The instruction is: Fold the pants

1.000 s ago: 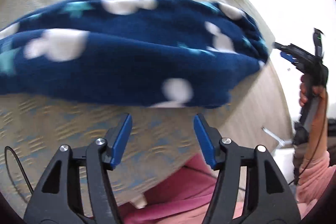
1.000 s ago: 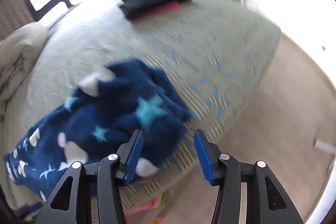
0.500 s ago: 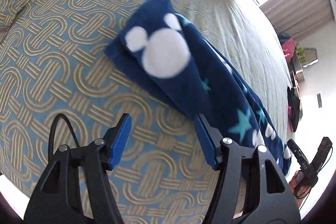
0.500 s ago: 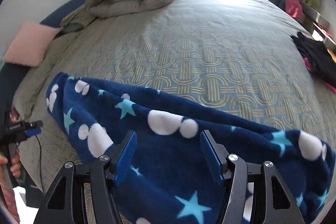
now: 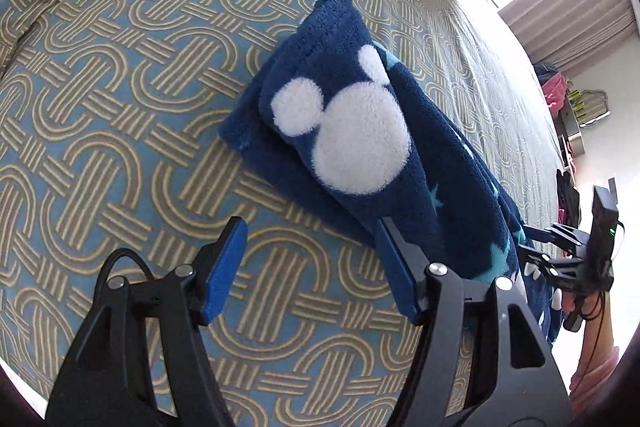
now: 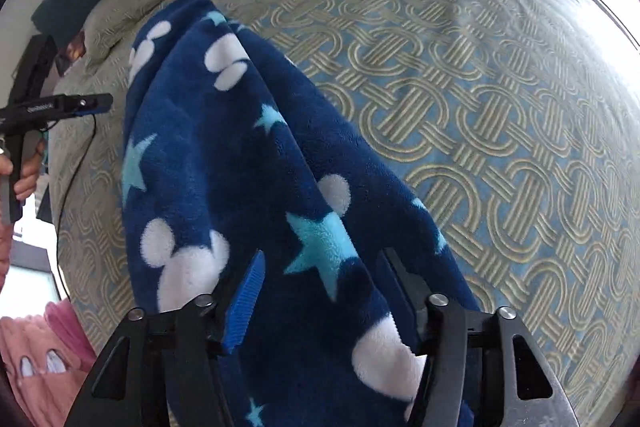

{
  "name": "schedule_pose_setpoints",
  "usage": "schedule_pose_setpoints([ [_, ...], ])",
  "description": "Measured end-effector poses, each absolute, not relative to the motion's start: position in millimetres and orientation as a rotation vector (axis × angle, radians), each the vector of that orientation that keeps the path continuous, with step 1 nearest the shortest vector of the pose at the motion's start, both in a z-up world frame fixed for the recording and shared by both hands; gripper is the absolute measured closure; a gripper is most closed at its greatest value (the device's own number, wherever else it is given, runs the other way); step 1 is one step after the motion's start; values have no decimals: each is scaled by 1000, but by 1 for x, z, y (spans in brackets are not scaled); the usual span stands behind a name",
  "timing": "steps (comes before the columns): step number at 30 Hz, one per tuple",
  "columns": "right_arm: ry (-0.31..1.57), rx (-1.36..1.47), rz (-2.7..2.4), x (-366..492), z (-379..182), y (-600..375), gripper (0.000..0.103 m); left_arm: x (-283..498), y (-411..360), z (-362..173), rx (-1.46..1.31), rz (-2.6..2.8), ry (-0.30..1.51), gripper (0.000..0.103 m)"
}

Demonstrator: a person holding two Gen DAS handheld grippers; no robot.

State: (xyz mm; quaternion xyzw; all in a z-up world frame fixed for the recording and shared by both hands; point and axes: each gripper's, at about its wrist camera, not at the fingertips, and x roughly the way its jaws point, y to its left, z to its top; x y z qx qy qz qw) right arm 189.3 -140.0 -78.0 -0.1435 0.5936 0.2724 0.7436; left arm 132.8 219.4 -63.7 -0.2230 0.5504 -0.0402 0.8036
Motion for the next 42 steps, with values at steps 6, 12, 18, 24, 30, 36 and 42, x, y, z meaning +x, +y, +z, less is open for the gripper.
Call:
schedule_pose_setpoints([
  [6, 1361, -200, 576, 201, -87, -142, 99, 141, 216, -60, -461, -77, 1175, 36],
  [12, 1167, -113, 443, 226, -33, -179, 99, 153, 209, -57, -457, -95, 1164, 36],
  [18, 1281, -254, 302, 242, -80, -159, 94, 157, 204, -58, -457, -117, 1168, 25],
  [24, 1119, -258, 156, 208, -53, -152, 60, 161, 216, -59, -513, -112, 1161, 23],
  [30, 1116, -178, 438, 154, -29, -112, 56, 182, 222, -71, -540, -69, 1199, 22],
  [36, 1146, -231, 433, 87, -62, -77, 56, 201, 221, -85, -668, -63, 1222, 18],
  [42, 1183, -24, 299, 43, -72, -114, 56, 218, 204, -83, -638, -32, 1213, 30],
])
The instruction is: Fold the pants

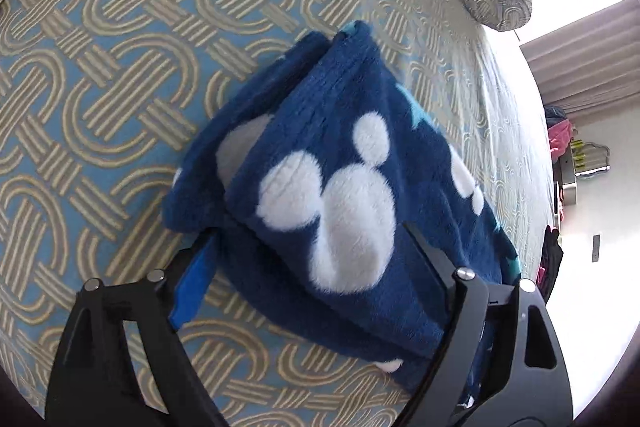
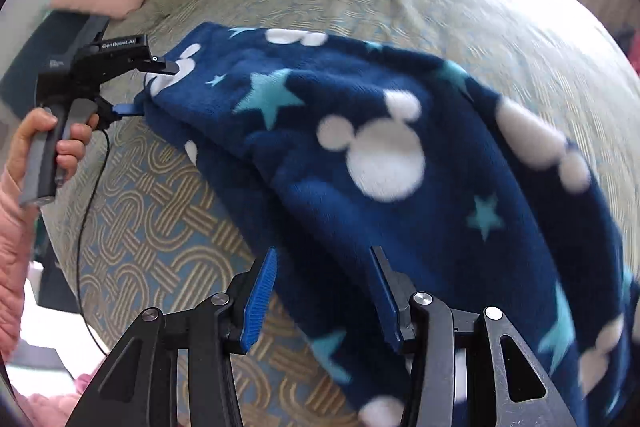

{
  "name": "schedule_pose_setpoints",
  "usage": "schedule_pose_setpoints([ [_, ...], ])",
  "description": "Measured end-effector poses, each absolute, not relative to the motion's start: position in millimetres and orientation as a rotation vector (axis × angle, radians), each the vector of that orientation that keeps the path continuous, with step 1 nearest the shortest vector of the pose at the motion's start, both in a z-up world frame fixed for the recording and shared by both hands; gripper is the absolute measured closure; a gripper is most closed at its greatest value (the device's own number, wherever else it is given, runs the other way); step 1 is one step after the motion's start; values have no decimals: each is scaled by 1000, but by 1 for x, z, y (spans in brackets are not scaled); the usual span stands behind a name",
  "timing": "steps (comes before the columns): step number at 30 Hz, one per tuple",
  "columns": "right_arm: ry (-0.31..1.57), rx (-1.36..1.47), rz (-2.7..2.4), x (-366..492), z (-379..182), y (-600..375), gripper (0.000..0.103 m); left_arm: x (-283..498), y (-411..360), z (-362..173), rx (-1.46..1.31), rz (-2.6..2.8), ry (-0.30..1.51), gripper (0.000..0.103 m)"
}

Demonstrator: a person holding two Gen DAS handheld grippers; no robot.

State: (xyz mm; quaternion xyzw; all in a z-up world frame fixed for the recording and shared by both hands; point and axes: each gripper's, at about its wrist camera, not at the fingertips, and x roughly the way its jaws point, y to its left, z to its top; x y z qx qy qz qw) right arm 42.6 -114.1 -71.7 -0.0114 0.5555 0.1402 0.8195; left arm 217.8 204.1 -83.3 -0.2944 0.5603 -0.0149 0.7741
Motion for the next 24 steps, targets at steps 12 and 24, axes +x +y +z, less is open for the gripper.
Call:
schedule_pose_setpoints([
  [12, 1205, 129, 214, 27, -65, -157, 56, 185, 241, -89, -736, 58, 1265, 7],
  [24, 1158, 132, 186, 32, -64, -139, 56, 216, 236, -65, -825, -107, 1085, 83],
])
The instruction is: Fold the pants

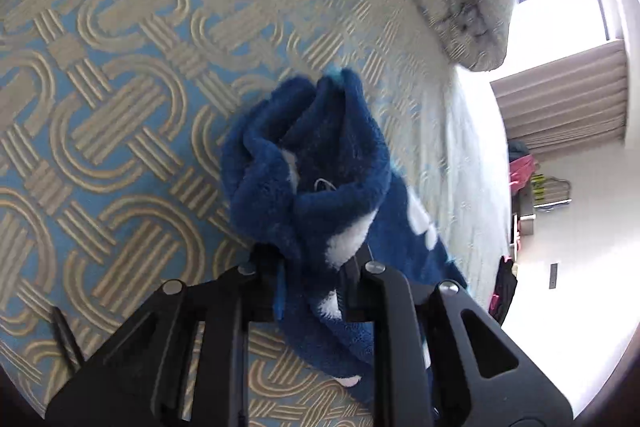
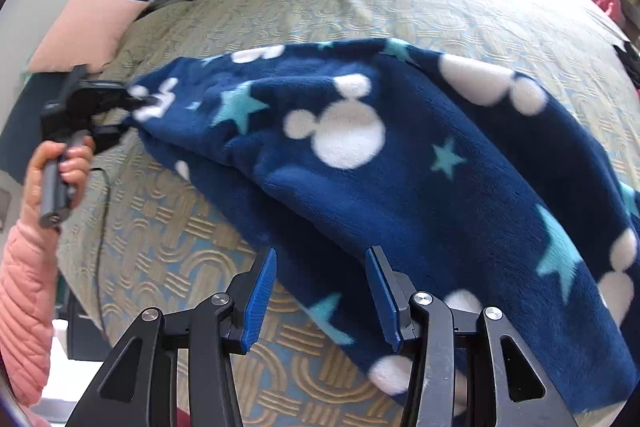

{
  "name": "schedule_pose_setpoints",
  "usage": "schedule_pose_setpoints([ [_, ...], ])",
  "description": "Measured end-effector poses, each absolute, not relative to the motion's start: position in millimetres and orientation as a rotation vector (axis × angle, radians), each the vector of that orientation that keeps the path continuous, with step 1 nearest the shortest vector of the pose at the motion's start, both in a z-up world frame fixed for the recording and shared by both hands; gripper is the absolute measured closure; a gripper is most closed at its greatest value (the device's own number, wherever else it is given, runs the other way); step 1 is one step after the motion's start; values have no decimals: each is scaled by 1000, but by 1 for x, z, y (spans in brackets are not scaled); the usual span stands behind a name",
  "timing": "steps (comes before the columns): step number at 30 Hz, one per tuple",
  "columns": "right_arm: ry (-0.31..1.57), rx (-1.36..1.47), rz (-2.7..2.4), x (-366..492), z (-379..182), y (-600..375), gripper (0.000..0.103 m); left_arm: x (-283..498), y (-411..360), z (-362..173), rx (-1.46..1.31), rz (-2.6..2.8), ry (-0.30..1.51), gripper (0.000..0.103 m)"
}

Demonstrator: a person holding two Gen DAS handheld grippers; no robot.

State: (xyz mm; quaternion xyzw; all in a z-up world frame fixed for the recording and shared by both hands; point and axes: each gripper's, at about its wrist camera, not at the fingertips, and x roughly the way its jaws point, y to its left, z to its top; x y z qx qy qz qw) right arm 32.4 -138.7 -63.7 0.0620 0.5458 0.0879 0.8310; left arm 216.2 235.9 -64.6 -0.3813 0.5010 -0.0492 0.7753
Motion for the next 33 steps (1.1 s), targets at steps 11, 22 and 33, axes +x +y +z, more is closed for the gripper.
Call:
schedule_pose_setpoints([
  [11, 1159, -129, 218, 8, -59, -126, 56, 136, 253, 53, -779, -233, 936, 84],
  [22, 1193, -187, 236, -25, -76, -121, 43, 110, 297, -94, -709, 79, 1186, 57],
  [33, 1186, 84, 174, -52, -65, -170, 44, 78, 266, -21, -449, 58, 986, 38],
])
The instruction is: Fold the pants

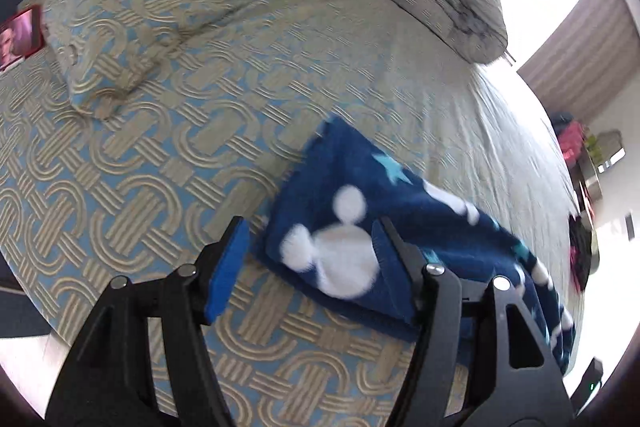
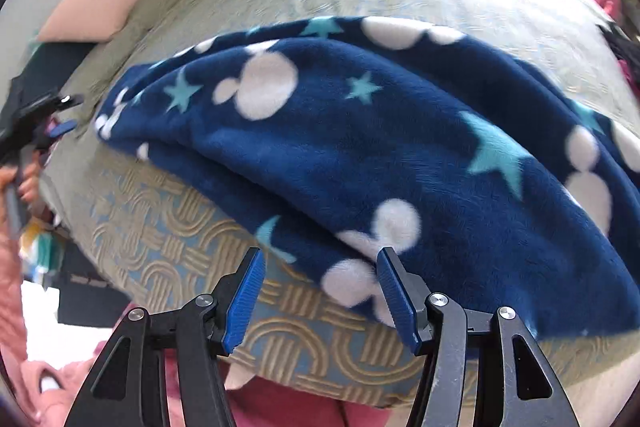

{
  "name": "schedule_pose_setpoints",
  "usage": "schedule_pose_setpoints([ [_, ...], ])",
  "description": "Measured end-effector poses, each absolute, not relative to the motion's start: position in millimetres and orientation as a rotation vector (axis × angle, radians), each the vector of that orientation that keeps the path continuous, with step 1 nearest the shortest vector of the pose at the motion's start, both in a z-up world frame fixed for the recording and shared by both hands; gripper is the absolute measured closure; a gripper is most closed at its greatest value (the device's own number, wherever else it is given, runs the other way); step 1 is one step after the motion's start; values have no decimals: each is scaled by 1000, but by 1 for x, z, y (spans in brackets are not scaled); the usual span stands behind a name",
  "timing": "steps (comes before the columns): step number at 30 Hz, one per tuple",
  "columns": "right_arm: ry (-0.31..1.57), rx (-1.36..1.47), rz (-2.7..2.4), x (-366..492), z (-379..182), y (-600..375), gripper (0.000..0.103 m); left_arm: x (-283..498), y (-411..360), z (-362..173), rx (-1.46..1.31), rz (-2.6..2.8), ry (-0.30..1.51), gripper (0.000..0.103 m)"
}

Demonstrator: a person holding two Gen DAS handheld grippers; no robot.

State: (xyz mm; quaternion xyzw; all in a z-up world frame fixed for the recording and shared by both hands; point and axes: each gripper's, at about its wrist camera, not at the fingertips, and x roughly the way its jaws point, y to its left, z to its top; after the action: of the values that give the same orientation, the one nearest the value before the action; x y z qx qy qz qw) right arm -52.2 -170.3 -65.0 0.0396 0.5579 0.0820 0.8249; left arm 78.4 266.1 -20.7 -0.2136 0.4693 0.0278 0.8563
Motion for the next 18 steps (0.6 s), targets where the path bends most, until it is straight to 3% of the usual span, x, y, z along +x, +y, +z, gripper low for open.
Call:
schedule_pose_setpoints([
  [3, 1117, -121, 49, -57, -60, -161, 45, 74, 244, -31, -439, -21, 1080, 38],
  [9, 1157, -334, 64, -49, -88, -140, 45, 71, 210, -54, -514, -143, 1176, 38],
  [11, 1121, -354, 42, -45, -91, -134, 57, 71, 198, -56, -526, -177, 1196, 38],
  [12, 1115, -341, 41, -41, -89, -134, 77, 70, 192, -56, -530, -183, 1208, 38],
  [13, 1114, -319, 42, -37, -87, -135, 88, 71, 187, -59, -539, -197, 1225, 38],
  [18, 1097, -145, 100, -35, -52, -151, 97, 72, 176, -54, -544, -220, 1255, 38],
])
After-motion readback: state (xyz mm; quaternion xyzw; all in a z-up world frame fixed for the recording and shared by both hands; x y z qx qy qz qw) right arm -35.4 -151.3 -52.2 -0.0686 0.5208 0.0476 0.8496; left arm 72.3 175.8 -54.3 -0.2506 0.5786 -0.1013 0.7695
